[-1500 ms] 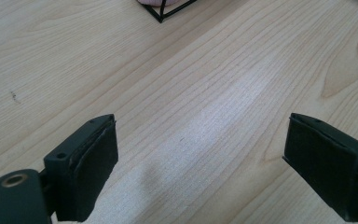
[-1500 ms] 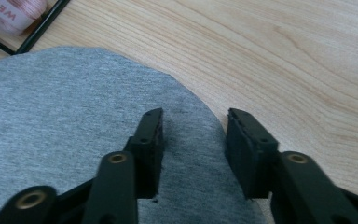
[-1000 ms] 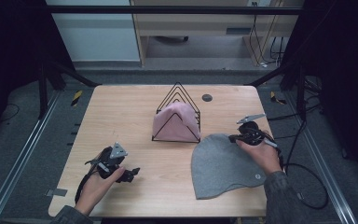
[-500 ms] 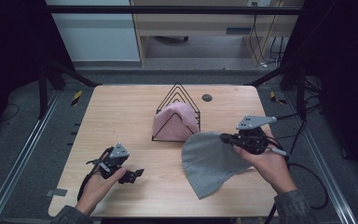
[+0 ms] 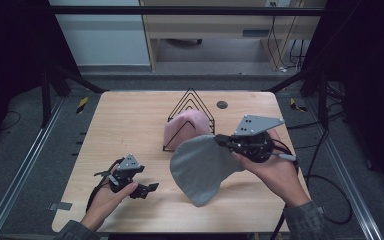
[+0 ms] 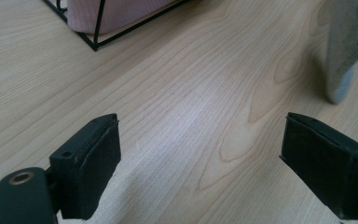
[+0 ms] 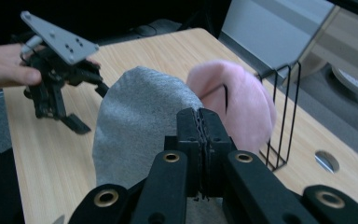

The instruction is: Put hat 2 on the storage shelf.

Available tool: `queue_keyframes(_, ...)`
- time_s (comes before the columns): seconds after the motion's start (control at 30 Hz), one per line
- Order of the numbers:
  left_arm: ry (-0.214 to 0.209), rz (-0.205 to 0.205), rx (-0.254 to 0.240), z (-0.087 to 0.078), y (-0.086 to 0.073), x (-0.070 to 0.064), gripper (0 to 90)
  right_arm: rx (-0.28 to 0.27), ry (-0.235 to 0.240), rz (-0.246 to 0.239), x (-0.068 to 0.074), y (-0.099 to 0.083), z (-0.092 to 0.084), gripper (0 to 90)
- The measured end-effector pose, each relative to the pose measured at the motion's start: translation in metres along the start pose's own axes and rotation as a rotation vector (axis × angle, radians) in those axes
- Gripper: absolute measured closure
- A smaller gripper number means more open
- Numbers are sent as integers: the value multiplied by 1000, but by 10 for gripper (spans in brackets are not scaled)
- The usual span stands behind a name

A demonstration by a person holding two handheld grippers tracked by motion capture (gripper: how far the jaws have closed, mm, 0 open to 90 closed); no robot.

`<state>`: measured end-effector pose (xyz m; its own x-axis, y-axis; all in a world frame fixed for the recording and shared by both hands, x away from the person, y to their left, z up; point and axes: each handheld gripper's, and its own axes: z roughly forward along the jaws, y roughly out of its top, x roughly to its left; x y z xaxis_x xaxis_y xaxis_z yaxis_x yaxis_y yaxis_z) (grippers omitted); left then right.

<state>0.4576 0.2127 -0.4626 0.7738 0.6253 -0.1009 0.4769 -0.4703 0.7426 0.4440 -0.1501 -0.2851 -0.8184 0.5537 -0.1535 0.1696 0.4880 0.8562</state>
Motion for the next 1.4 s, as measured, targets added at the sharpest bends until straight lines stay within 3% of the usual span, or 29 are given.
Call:
queue_keyframes(0.5, -13, 6, -25, -4, 2, 0, 120, 1, 26, -55, 4, 37, 19, 888)
queue_keyframes(0.6, -35, 46, -10, -8, 6, 0, 120, 8, 23, -64, 4, 41, 18, 888)
queue_keyframes(0.77, -62, 64, -22, -16, 27, 1, 159, 9, 16, -70, 1, 50, 16, 888)
queue_keyframes(0.9, -121, 69, -53, -21, 49, -5, 188, 10, 15, -64, 1, 51, 16, 887)
queue_keyframes(1.0, -135, 90, -58, -19, 65, -12, 236, 16, 17, -64, 0, 52, 19, 887)
queue_keyframes(1.17, -113, 101, -78, -9, 78, -17, 449, 20, 19, -63, -1, 54, 20, 887)
queue_keyframes(1.2, -112, 100, -76, -8, 79, -16, 511, 19, 18, -62, -1, 54, 20, 887)
queue_keyframes(1.23, -107, 101, -77, -7, 81, -16, 655, 20, 13, -57, -3, 53, 19, 887)
queue_keyframes(1.27, -101, 99, -87, -7, 82, -16, 655, 20, 13, -57, -3, 53, 19, 887)
queue_keyframes(1.37, -112, 72, -107, -12, 87, -13, 853, 19, -5, -39, -11, 48, 16, 887)
queue_keyframes(1.4, -109, 66, -111, -15, 90, -12, 859, 19, -9, -30, -13, 46, 15, 887)
